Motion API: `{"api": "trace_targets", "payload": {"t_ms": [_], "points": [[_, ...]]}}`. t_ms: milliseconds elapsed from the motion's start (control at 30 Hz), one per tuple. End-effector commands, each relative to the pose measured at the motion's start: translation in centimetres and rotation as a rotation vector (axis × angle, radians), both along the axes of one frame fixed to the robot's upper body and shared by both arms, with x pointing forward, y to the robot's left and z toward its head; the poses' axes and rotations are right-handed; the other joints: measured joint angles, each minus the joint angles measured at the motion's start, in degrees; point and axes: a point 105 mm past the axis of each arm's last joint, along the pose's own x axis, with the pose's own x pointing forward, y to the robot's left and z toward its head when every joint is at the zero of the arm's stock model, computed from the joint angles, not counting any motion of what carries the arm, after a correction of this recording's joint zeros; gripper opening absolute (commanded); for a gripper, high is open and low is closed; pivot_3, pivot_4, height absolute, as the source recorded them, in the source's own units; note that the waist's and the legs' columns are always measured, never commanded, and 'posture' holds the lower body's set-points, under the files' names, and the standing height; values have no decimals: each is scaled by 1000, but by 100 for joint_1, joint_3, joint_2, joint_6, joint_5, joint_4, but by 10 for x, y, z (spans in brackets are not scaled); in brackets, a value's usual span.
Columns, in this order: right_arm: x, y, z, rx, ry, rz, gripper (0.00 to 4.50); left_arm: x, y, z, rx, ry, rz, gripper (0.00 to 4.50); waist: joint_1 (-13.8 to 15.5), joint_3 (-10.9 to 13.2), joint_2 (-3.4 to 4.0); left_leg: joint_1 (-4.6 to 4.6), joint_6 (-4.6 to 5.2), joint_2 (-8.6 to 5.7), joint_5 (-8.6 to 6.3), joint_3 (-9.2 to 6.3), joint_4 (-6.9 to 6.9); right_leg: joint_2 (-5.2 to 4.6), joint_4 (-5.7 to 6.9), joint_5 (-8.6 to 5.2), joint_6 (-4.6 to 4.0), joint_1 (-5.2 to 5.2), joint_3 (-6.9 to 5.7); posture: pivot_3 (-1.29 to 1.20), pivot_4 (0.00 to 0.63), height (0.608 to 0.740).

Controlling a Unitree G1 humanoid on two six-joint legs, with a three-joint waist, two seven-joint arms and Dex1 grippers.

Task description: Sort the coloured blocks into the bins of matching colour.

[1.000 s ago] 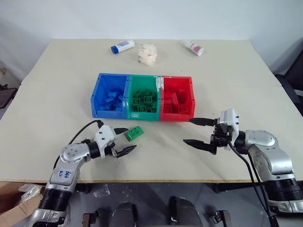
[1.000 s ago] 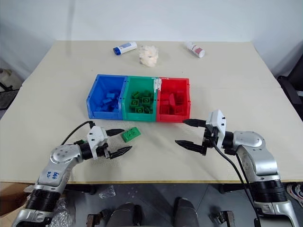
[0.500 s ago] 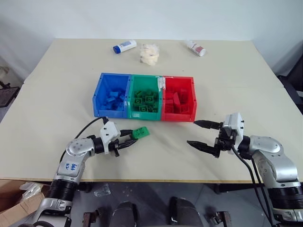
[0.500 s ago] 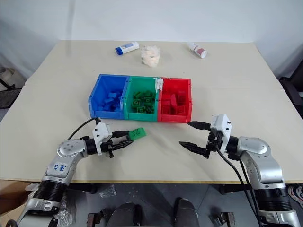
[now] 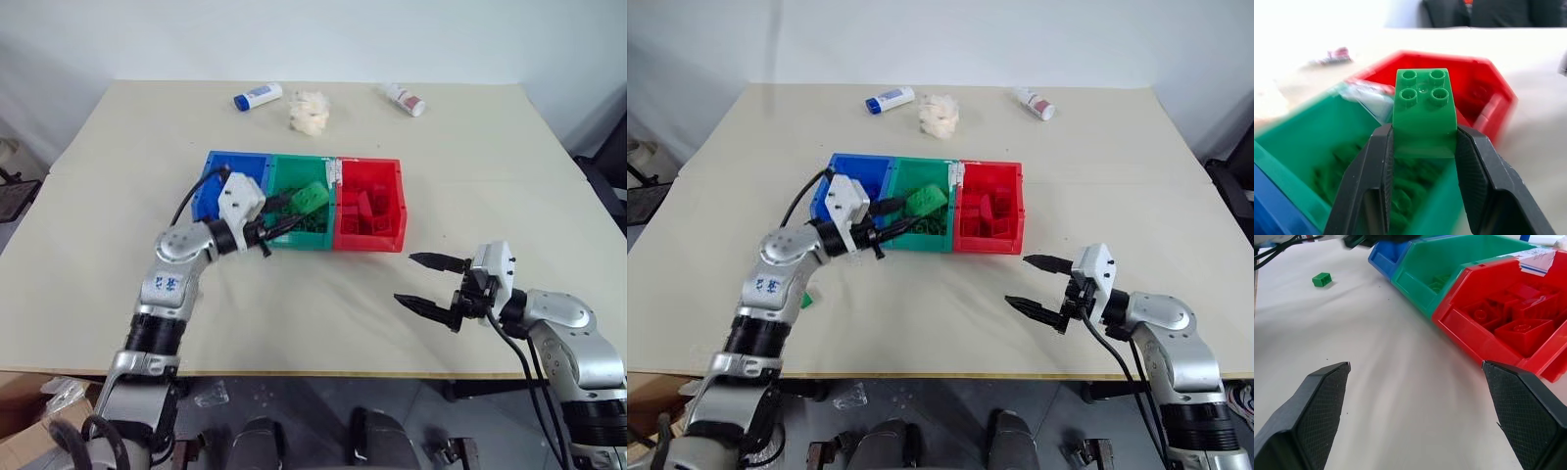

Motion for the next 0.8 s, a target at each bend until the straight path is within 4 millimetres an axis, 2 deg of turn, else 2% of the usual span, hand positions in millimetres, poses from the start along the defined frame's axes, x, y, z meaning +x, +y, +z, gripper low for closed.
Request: {"api": "trace_targets", "payload": {"t_ms": [33,233,267,367,500,633,800], "points": [[-3,-1,12,9,-60,-2,4500,17,1,6,5,-33,57,2402,-4,0,0,0,0,0,0,0,0,0,1,0,0,0,0,0,150,740],[-5,-2,13,10,-62,-13,4500,10,-4,2,11,-23,-14,4315,-9,3,-4,-4,1,-1,-1,1,-3,0,-7,1,3,-2,-1,0,150,740],[-5,-1,13,10,-62,-12,4500,7,-1,2,12,-23,-20,4446,-11,3,-4,-3,1,-1,-1,1,-3,0,-7,1,3,-1,0,0,150,740],[-5,-1,13,11,-61,-9,4500,-2,5,1,15,-26,-33,4446,-14,3,-5,-2,1,-2,0,1,-3,0,-6,2,4,-1,1,0,150,740],[-6,0,12,4,-53,16,4500,-30,26,-4,29,-13,-69,4446,-45,3,-4,1,0,0,0,2,-2,0,-1,2,3,-2,4,0,150,740],[-4,0,11,-11,-40,46,4500,-59,54,-14,69,4,-59,4446,-30,3,-4,2,0,1,0,0,-1,0,3,1,3,-2,5,0,150,740],[3,2,13,-33,-30,88,4500,-94,97,-32,114,45,42,4446,-31,3,-3,2,1,5,-1,0,-1,0,3,1,1,-3,5,0,150,740]]}}
